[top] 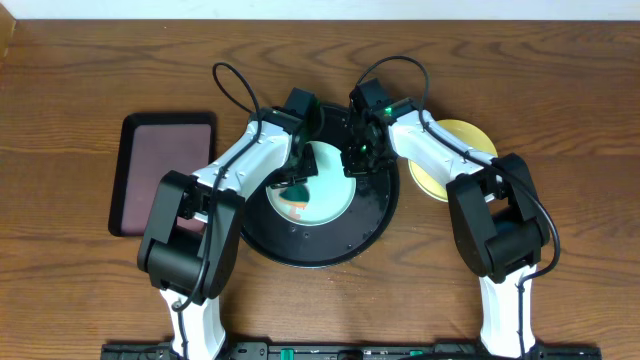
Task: Clean dirty plates on tray and stack at the side
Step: 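Scrub the held pale green plate with the sponge in the left gripper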
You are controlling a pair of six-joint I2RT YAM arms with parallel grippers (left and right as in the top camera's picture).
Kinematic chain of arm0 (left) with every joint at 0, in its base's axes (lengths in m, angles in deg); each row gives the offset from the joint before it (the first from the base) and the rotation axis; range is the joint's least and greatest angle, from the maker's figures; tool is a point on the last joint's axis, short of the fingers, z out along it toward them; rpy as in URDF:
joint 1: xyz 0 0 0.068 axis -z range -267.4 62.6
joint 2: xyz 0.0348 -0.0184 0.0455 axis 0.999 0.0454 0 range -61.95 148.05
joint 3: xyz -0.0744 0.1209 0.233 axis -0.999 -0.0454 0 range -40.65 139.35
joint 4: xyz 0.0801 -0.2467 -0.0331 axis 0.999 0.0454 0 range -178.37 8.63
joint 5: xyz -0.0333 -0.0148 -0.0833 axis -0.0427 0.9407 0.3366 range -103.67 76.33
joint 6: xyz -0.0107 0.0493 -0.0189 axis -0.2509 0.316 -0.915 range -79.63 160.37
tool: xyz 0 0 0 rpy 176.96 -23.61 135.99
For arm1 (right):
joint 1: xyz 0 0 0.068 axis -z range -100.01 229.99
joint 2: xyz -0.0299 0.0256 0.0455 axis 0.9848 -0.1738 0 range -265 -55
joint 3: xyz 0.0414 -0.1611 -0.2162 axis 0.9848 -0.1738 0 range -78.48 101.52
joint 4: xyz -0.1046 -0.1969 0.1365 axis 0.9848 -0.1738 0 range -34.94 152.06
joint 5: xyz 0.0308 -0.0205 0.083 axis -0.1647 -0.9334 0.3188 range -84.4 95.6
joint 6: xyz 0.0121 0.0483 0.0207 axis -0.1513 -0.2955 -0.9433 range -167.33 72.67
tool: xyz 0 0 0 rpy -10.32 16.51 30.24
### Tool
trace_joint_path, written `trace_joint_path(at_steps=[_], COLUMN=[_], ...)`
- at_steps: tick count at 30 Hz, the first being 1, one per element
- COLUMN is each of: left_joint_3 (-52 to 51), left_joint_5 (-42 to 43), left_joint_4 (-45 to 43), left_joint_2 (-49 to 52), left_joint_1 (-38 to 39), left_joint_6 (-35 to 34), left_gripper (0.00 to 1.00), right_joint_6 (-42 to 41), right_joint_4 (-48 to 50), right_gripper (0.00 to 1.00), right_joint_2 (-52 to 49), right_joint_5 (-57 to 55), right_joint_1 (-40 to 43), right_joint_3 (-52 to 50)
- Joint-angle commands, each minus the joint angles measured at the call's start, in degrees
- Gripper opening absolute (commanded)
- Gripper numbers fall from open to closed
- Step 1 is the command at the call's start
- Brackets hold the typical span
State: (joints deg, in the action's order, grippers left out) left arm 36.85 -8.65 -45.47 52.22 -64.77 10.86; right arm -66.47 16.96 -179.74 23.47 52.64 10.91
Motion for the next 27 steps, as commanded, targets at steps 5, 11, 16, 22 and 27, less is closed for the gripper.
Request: trace_joint_path(at_steps=[5,11,16,22,27], left_joint_3=[-0.5,-0.5,-0.5,-0.1,-0.1], left_joint_5=[19.8,-6.0,-11.9,-12.7,-17.1], left_joint_4=[-1.0,4.3,8.0,5.2,-3.7], left_joint_2=[2.8,2.7,2.7,2.6,2.6], left_joint_1=[2.6,1.8,1.4,1.4,1.4], left_joint_6=[20.2,-5.6,-15.3,-15.1,-14.5], left_gripper=[0.07,0.07,0.07,0.07,0.07], right_joint_6=[-1.4,-1.4,-1.4,-1.4,-1.4], right_joint_4=[0.1,0.1,0.1,0.0,0.0], right_gripper=[0.01,0.01,0.01,0.01,0.01], right_joint_2=[-1.0,-1.0,-1.0,-1.0,-1.0], right_joint_5=[-2.4,-2.4,-2.6,-2.6,-2.6], right_joint_1=[-0.1,-0.1,-0.1,-0.1,-0.1], right_joint_3=[-1.5,-1.5,-1.5,-1.5,-1.5])
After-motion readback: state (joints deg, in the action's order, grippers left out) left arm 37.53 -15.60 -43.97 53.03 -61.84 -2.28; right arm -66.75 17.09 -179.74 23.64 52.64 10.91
